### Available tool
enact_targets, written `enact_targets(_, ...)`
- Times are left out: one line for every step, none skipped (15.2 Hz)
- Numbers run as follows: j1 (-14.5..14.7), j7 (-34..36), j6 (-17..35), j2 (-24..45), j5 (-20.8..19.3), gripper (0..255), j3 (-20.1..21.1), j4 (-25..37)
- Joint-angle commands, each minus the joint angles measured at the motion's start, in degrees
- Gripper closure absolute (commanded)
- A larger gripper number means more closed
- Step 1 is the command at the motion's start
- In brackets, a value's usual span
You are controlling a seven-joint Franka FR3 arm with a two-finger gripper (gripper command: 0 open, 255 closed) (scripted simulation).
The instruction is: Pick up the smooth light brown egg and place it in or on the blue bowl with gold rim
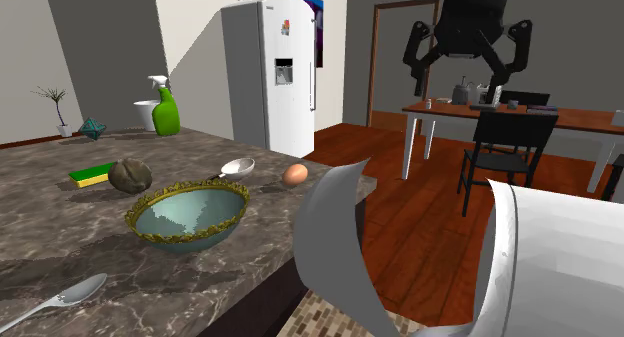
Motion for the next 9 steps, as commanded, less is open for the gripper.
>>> enact_targets(0.00,0.00,0.00,0.00,0.00,0,0.00,0.00)
enact_targets(0.44,1.25,1.16,0.68,0.73,0,1.30,-0.32)
enact_targets(0.87,2.49,2.33,1.45,1.44,0,2.59,-0.56)
enact_targets(1.28,3.72,3.52,2.30,2.11,0,3.90,-0.73)
enact_targets(1.67,4.95,4.72,3.23,2.75,0,5.21,-0.82)
enact_targets(2.06,6.19,5.93,4.26,3.33,0,6.50,-0.84)
enact_targets(2.43,7.43,7.15,5.36,3.87,0,7.80,-0.79)
enact_targets(2.76,8.67,8.37,6.55,4.36,0,9.10,-0.65)
enact_targets(3.07,9.91,9.59,7.81,4.78,0,10.40,-0.45)
